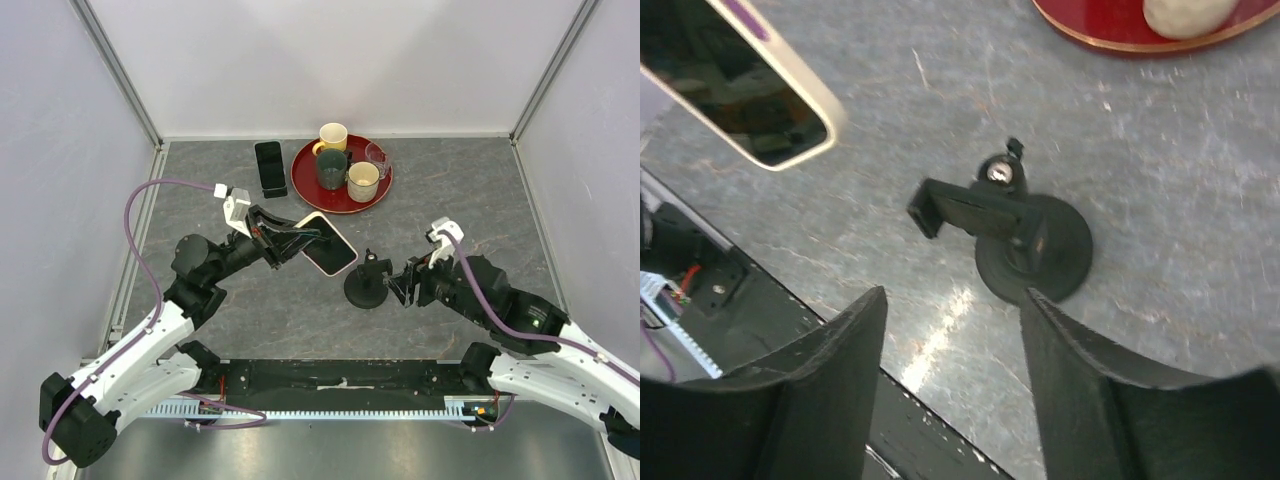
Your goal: Place the phone on the phone stand
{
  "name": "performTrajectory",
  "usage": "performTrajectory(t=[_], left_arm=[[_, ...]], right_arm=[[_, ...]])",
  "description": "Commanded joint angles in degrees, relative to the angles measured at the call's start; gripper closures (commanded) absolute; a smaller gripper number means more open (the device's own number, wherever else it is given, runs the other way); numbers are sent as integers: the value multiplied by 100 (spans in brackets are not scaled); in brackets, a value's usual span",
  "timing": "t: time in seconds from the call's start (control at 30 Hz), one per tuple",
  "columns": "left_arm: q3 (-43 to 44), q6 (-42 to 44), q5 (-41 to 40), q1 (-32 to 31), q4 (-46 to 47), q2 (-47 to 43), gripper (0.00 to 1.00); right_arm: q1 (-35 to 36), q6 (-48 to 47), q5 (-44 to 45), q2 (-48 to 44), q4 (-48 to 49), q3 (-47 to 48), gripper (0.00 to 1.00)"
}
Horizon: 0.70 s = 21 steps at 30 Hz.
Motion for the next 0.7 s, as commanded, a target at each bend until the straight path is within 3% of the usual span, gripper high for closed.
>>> performTrajectory(t=[0.0,0.27,0.67], left_arm=[[103,249,-110,-6,358,-35,98],[147,170,128,-6,394,105,98],[165,-59,383,-15,561,263,98]], right_arm=[[0,117,361,416,-389,143,41],[0,-94,801,567,287,-120,55],[26,-375,1003,549,1000,-701,57]])
